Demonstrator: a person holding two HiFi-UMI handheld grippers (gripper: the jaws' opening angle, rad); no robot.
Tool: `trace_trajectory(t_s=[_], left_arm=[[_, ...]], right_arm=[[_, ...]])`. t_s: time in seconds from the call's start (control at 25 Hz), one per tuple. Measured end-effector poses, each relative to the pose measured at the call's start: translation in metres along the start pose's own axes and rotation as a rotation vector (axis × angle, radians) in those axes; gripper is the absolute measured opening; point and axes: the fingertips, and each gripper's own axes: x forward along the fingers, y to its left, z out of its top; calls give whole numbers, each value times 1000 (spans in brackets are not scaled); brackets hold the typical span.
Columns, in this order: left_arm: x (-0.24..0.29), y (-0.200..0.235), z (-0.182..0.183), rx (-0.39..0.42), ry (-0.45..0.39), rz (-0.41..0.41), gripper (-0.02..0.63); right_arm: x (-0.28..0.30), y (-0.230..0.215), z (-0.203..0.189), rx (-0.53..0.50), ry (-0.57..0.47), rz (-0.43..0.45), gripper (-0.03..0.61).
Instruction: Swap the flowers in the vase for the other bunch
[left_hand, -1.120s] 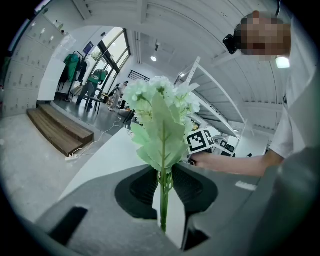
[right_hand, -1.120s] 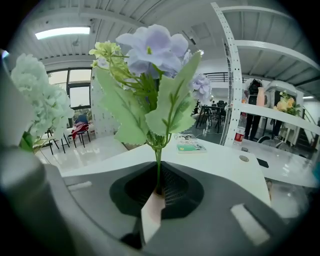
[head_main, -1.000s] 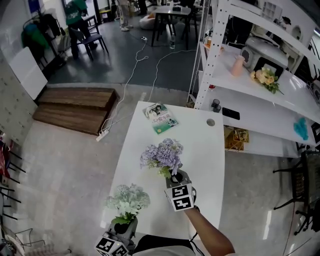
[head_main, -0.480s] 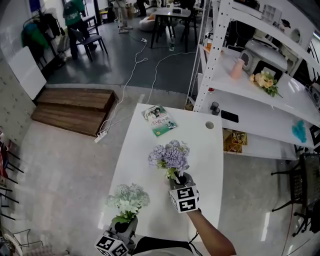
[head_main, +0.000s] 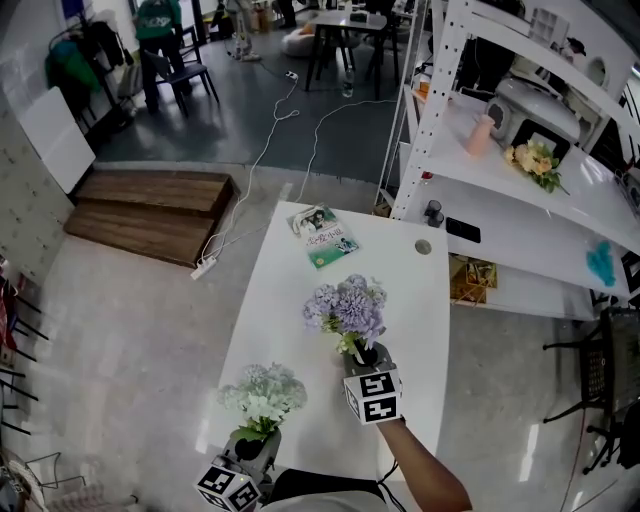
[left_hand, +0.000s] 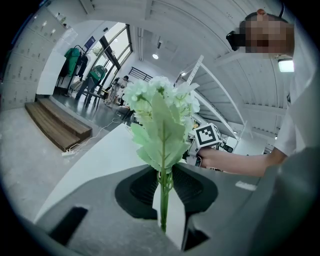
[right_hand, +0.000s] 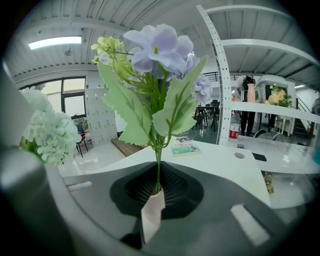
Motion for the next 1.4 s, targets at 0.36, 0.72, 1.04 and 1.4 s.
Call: trace_trajectory(t_s=[0.36,0.72,1.04,1.4], left_arm=[[-2,3,-5,-14,15,-6,78],[-7,6,-11,-17,17,-12,78],[-9,10,-12,-26,15,-9,78],[-12,16,-5,-23,-13,-11,77]], right_arm=[[-5,1,9,-2,-19,-1,20],[-12,1,24,7,-55,-6,20],[-14,-1,33,18,-75,-9,18],[-18,1,50,15,-105,-10,18]])
